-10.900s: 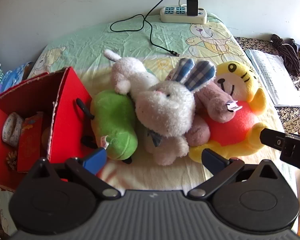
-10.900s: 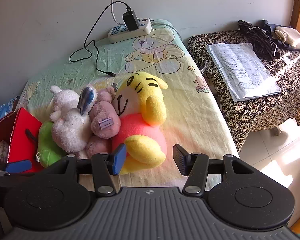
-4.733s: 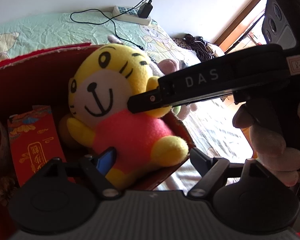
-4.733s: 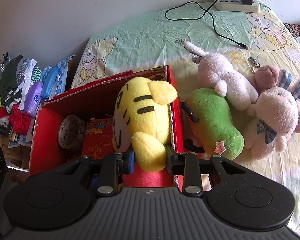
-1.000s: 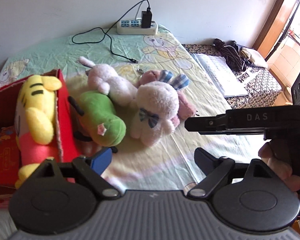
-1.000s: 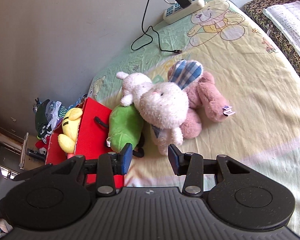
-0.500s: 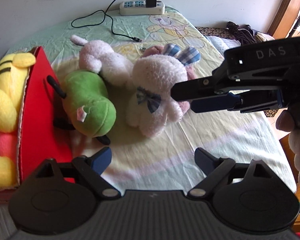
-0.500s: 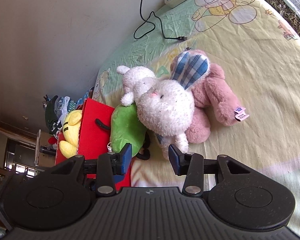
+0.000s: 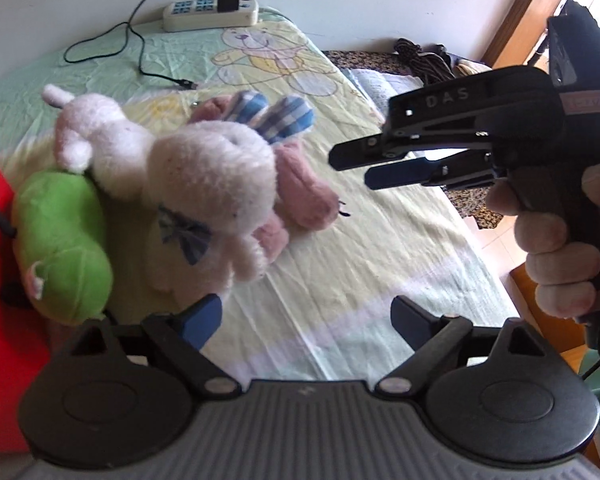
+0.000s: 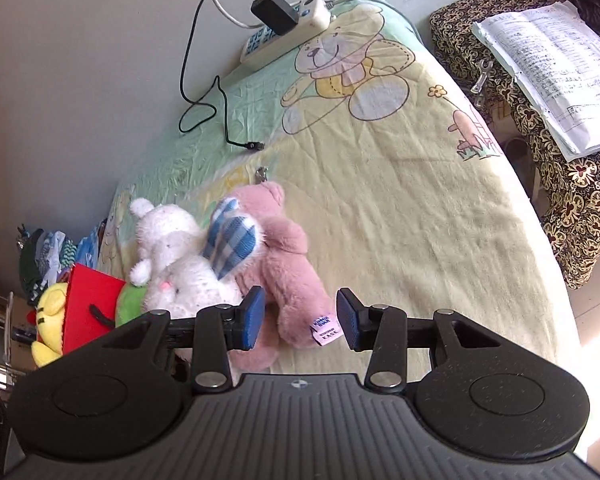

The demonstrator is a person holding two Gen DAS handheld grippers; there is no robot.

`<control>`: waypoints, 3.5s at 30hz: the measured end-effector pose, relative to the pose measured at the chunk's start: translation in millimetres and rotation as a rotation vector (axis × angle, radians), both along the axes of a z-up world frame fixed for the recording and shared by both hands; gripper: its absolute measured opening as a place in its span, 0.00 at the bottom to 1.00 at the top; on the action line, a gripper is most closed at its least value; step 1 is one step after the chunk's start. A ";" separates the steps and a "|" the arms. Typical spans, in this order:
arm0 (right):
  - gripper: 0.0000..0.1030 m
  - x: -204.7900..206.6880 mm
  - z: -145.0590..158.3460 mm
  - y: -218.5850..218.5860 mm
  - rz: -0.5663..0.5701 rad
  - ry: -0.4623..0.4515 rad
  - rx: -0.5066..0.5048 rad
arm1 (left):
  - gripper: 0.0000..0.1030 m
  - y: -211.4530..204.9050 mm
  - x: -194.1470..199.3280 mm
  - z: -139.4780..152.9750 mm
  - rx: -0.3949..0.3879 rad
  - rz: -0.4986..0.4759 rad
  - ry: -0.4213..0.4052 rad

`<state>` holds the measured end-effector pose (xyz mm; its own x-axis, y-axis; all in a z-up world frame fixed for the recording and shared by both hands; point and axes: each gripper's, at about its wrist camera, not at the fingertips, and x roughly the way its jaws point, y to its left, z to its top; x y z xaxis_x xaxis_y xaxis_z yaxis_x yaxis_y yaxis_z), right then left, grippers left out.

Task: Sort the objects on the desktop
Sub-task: 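Grasp the pink teddy bear with the right gripper while the left gripper approaches it, then lift the pink teddy bear with the left gripper while the right gripper clamps it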

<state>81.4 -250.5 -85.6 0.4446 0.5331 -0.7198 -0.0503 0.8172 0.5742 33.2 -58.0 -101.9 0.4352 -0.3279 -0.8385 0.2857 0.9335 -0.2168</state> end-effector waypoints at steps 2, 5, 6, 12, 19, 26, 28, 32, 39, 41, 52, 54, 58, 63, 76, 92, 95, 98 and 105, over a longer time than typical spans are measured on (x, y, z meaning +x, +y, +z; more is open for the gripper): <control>0.43 4.9 -2.0 4.9 0.032 -0.016 -0.018 | 0.84 -9.7 7.9 -7.2 -0.030 -0.031 0.026; 0.43 14.8 -6.8 13.4 0.088 -0.015 -0.020 | 0.83 -21.0 18.9 -19.4 -0.047 -0.048 0.057; 0.43 18.4 -8.5 17.5 0.107 -0.011 -0.025 | 0.83 -23.3 21.8 -22.7 -0.043 -0.049 0.064; 0.43 32.2 -17.9 32.2 0.164 -0.004 -0.052 | 0.80 -11.9 39.4 -36.4 -0.014 0.007 0.089; 0.36 38.9 -27.3 32.7 0.152 0.042 0.011 | 0.80 20.8 57.8 -33.3 -0.001 0.103 0.077; 0.26 22.4 -21.4 24.8 0.147 0.049 0.022 | 0.80 37.8 64.6 -29.5 -0.043 0.110 0.097; 0.26 12.9 -17.9 24.5 0.149 0.033 -0.005 | 0.80 32.7 61.2 -31.6 -0.031 0.083 0.108; 0.26 -5.3 -16.5 13.9 0.123 0.046 -0.004 | 0.76 21.2 51.1 -32.1 -0.021 0.019 0.111; 0.26 -45.9 -13.9 -2.9 0.081 0.080 -0.011 | 0.72 1.0 23.3 -32.1 -0.026 -0.110 0.134; 0.26 -59.5 -12.7 -6.8 0.071 0.089 -0.011 | 0.72 -3.1 13.7 -32.7 -0.025 -0.138 0.141; 0.26 -130.6 -14.0 -13.4 0.060 0.147 -0.022 | 0.73 -10.2 -41.6 -31.6 -0.036 -0.291 0.179; 0.26 -140.1 -15.2 -12.5 0.066 0.154 -0.027 | 0.73 -12.3 -49.1 -32.3 -0.022 -0.321 0.184; 0.29 -148.5 -21.3 -20.5 0.026 0.179 -0.014 | 0.74 -18.3 -53.4 -30.8 -0.008 -0.339 0.168; 0.32 -149.4 -23.7 -35.2 -0.080 0.182 0.046 | 0.76 -27.7 -44.2 -27.5 0.012 -0.340 0.098; 0.44 -152.2 -21.5 -58.3 -0.234 0.117 0.053 | 0.83 -42.5 -8.8 -28.2 -0.030 -0.359 0.075; 0.34 -129.7 -38.6 -36.1 -0.145 0.148 0.277 | 0.85 -47.4 -29.0 -37.4 -0.004 -0.416 0.158; 0.33 -138.1 -29.9 -32.9 -0.114 0.149 0.243 | 0.85 -52.9 -36.4 -37.5 0.033 -0.449 0.146; 0.33 -150.1 -27.8 -39.2 -0.113 0.190 0.245 | 0.85 -54.8 -45.5 -31.9 0.025 -0.506 0.151; 0.32 -180.5 -17.7 -48.5 -0.118 0.232 0.195 | 0.85 -74.1 -76.6 -29.0 0.033 -0.660 0.175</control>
